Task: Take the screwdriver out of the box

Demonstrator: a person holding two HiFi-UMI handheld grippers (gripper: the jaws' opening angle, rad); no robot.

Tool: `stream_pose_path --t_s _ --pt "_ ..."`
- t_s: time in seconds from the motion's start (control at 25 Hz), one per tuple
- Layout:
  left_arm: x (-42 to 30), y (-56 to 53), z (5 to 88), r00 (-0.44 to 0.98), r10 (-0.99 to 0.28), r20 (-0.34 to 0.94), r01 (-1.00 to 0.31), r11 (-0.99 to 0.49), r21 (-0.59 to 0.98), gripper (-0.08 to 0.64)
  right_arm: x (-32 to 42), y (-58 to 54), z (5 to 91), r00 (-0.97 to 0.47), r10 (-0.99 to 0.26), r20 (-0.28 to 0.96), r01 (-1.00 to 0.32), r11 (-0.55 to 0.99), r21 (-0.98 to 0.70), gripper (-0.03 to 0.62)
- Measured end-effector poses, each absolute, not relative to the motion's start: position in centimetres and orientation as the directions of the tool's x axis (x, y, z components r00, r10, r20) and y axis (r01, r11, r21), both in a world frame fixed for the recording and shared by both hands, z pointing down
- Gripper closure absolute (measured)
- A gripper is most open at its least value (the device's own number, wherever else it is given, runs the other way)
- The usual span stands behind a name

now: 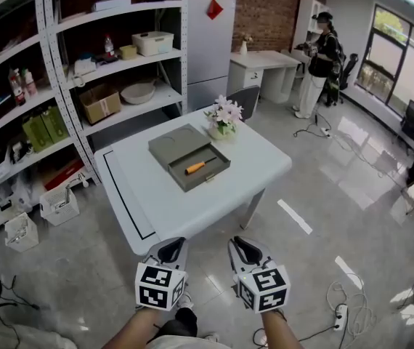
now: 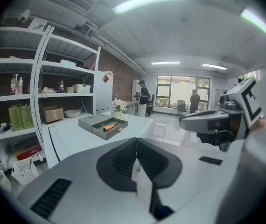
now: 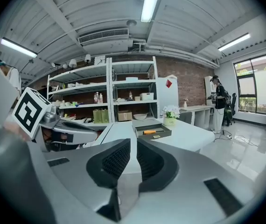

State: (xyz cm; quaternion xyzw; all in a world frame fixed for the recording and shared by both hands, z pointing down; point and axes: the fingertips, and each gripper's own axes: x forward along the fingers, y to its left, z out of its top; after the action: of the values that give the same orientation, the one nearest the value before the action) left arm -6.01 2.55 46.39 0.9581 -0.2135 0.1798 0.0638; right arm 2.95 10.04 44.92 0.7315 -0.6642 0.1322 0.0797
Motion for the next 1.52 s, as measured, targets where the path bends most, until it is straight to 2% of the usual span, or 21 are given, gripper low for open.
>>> stream_pose_path --t_s 0.76,1.52 --pt "0.2 -10.0 47.7 0.853 -0.332 0.402 -0.398 -0.913 0.092 0.554 8.9 -3.0 46.0 0.084 -0.923 0.376 -0.993 -0.108 -0.043 0.495" --pt "1.4 -17.9 48.2 0.864 -0.309 0.397 -0.387 -0.913 0.132 0.554 9.8 -12.4 46.3 0.020 -0.895 0.446 -1.000 -0.012 0.020 0.446"
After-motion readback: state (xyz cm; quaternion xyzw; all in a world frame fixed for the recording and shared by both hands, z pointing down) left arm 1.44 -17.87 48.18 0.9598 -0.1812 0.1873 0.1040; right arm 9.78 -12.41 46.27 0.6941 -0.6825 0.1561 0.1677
